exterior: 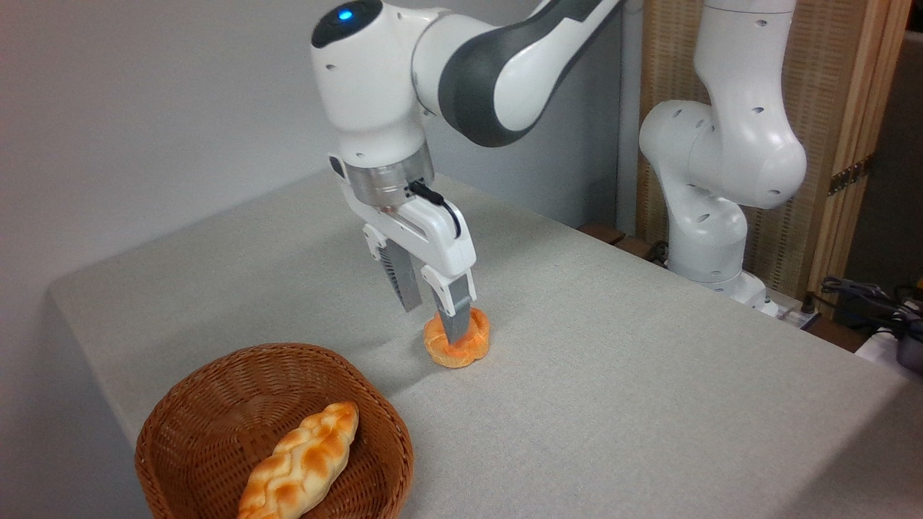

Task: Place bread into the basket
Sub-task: 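Move the gripper over the round orange bun and lower onto it, then close the gripper on the round orange bun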

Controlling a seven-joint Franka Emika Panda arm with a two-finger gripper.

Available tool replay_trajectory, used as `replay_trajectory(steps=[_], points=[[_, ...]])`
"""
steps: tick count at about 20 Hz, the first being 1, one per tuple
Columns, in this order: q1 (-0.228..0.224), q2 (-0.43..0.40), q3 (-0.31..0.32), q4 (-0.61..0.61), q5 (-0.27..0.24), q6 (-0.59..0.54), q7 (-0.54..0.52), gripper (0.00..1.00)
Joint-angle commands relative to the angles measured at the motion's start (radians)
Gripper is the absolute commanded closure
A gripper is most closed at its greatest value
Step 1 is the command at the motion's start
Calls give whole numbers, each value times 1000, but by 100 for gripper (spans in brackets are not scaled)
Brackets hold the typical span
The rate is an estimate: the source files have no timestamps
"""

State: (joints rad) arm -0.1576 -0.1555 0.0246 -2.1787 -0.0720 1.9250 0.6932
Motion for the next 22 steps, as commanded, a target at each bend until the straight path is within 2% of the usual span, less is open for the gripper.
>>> replay_trajectory(steps=[1, 12, 15, 18, 19, 22], points=[[-3, -61, 12, -108, 31, 64, 37, 0], [-8, -29, 0, -138, 31, 129, 57, 0], [-52, -19, 0, -136, 29, 130, 55, 0], [-66, -18, 0, -133, 29, 130, 54, 0], [-75, -18, -2, -133, 29, 130, 54, 4], [-85, -18, -2, -133, 29, 130, 55, 53]])
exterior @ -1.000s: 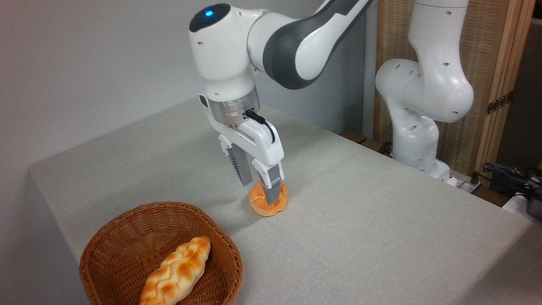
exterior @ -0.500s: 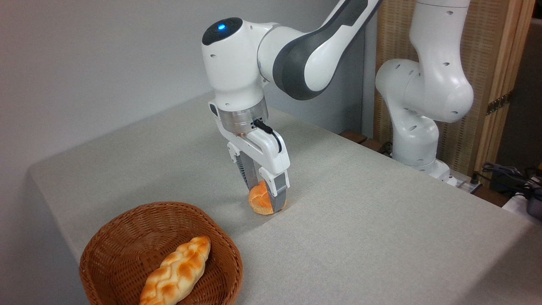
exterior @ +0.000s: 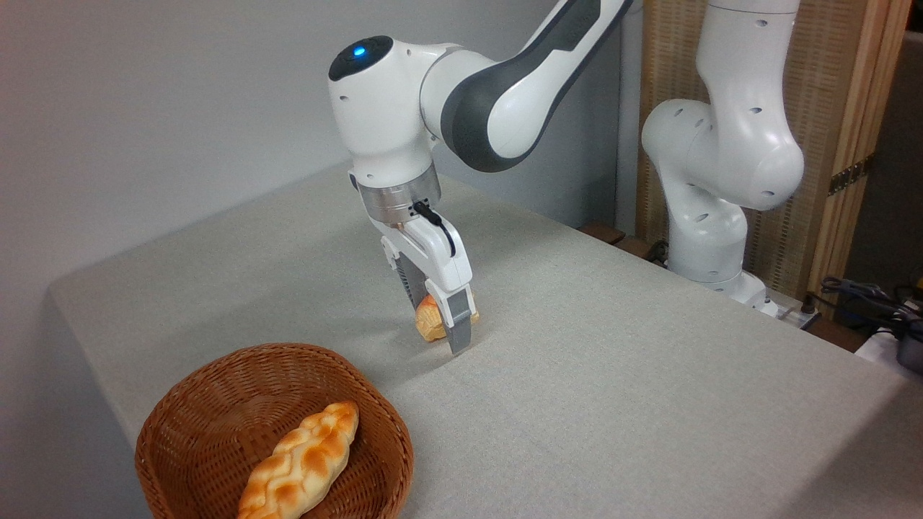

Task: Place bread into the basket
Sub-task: 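Close the gripper on the round orange bun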

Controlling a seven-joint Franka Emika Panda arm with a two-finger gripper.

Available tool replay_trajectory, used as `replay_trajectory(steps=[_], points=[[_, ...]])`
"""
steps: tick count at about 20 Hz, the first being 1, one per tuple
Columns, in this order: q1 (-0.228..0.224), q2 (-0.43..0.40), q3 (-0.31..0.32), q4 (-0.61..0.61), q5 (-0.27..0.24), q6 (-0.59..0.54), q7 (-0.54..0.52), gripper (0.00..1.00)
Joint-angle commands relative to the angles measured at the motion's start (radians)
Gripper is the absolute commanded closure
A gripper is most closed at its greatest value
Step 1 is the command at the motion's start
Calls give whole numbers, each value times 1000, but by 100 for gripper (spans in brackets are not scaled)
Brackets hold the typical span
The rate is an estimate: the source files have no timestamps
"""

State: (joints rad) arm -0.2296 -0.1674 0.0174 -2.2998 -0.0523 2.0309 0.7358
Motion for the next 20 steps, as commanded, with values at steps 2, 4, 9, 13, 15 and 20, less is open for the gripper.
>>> replay_trajectory(steps=[2, 4, 9, 13, 15, 20], points=[[-13, -6, 7, -10, 8, 25, 14, 69], [-13, -6, 6, -12, 8, 25, 14, 69], [-13, -6, 6, -10, 8, 25, 16, 68], [-13, -6, 7, -6, 5, 25, 16, 68], [-13, -6, 7, 3, 2, 23, 14, 68], [-13, -6, 7, 5, 0, 23, 14, 68]])
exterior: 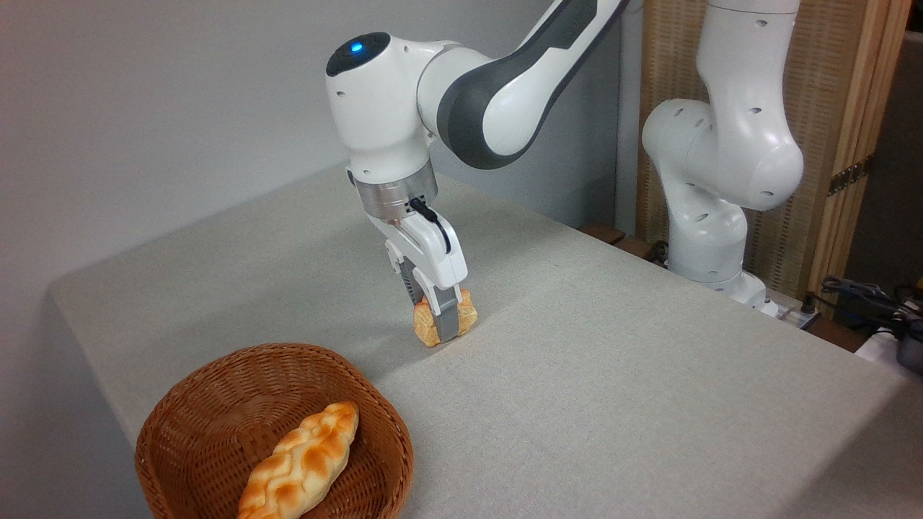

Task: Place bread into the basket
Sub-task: 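Close the gripper on the round orange bun, then lift the bun and carry it over the wicker basket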

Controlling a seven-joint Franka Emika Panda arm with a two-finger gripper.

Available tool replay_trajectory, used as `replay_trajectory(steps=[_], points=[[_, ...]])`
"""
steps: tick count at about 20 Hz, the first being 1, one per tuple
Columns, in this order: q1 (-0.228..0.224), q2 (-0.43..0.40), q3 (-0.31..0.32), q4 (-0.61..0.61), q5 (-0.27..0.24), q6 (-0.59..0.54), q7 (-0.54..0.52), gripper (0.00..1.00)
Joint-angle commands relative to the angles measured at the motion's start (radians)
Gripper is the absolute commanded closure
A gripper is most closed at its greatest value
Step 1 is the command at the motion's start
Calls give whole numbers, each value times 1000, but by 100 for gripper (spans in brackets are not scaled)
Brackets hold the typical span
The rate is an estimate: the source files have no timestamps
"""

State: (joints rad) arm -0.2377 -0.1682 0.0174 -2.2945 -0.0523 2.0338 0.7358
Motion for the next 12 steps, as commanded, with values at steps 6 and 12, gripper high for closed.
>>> replay_trajectory(steps=[6, 12], points=[[-5, -7, 9, 27, -1, 14, 13, 67], [-3, -7, 19, 116, -3, 20, 13, 66]])
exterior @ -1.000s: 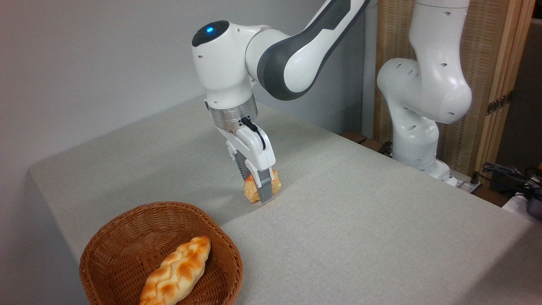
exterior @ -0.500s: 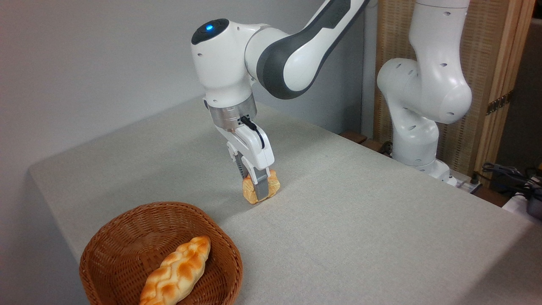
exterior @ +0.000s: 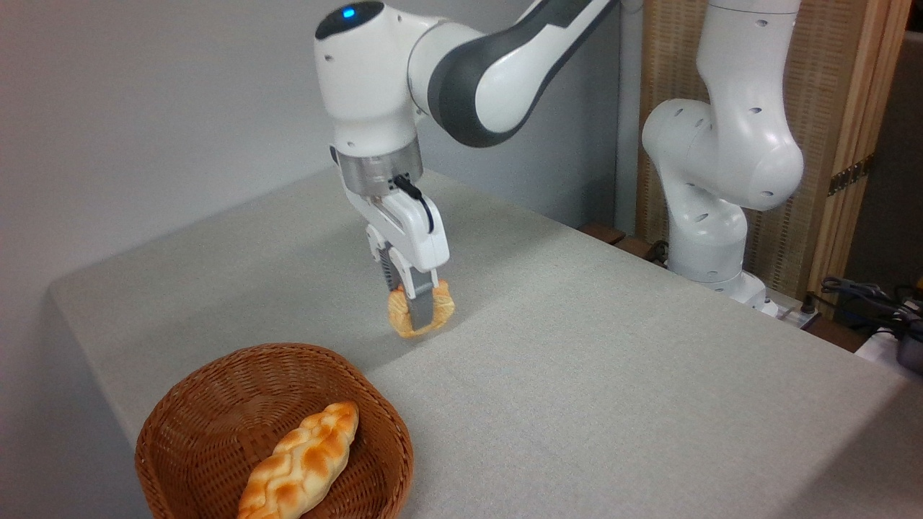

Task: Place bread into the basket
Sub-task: 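Lift the bun and carry it over the wicker basket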

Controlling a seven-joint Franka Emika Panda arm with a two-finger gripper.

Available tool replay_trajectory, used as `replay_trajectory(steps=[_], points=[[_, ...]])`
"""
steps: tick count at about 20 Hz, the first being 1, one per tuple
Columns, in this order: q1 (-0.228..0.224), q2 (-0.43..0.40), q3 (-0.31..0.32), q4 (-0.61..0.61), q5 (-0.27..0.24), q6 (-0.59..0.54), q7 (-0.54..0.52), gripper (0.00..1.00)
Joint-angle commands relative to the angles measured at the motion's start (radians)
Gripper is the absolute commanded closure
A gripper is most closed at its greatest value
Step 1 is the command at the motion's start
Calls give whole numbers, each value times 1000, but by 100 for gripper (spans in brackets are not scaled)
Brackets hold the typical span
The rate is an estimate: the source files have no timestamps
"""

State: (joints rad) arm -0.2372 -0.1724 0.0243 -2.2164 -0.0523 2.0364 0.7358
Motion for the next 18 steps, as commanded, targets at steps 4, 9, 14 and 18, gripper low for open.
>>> replay_trajectory(steps=[4, 9, 14, 18], points=[[2, 2, 17, 102, -1, 22, 13, 65], [7, 28, 55, 133, -9, 152, 11, 64], [7, 114, 71, 233, -40, 185, 11, 64], [9, 203, 88, 320, -41, 186, 5, 37]])
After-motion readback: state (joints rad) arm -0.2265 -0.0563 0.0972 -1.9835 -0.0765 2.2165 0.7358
